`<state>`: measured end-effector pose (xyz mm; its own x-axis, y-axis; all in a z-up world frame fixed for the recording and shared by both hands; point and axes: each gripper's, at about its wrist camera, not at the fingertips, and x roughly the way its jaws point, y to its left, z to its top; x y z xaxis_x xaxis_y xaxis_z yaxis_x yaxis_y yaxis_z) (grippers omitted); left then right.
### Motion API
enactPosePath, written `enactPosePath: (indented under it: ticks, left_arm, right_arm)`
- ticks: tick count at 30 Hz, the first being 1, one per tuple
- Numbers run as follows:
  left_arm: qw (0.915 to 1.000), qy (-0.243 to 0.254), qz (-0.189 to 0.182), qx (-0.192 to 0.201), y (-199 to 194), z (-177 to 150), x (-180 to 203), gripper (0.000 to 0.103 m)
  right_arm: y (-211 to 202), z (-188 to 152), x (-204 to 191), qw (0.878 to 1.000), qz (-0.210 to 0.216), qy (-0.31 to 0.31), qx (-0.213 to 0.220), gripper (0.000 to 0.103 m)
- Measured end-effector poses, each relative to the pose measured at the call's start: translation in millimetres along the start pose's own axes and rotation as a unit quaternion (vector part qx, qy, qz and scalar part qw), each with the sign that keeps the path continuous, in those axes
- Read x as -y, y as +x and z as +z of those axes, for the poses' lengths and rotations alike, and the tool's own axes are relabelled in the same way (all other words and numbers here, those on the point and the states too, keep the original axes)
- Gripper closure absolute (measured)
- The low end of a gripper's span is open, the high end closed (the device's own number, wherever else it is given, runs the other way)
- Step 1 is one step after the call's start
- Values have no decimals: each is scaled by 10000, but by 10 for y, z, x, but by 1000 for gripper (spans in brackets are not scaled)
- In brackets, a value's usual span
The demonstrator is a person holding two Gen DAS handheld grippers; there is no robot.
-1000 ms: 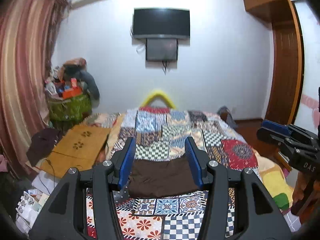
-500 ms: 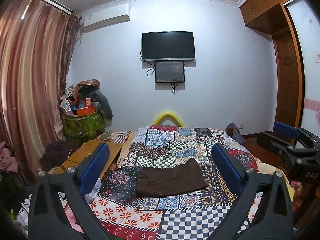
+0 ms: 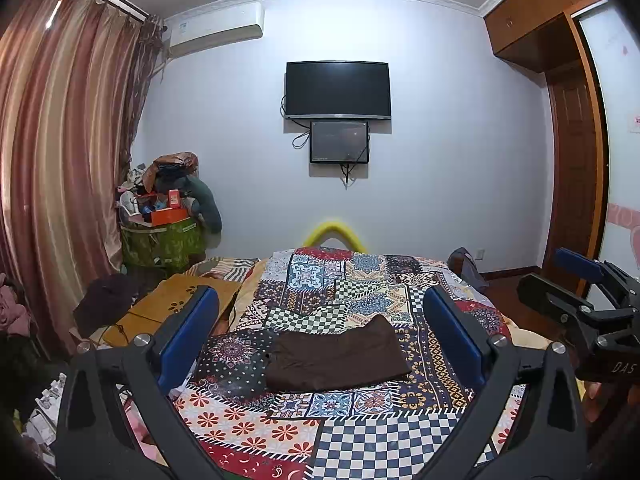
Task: Fold small clothes
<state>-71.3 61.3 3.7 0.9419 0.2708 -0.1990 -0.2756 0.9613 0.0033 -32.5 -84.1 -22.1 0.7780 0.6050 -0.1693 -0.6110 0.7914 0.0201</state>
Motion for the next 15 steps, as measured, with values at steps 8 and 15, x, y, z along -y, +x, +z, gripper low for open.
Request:
enactPosePath:
  ticks: [8,15]
  left_arm:
    - [10000,-8,18,-29,50,-48,-3,0]
    - [10000,-72,-8,-62,87,-67,-13,0]
  right_arm:
    - [-2,-16,12,10000,-26,46,-35,1]
    - [-13,3,58,9999,-52,120,-60,1]
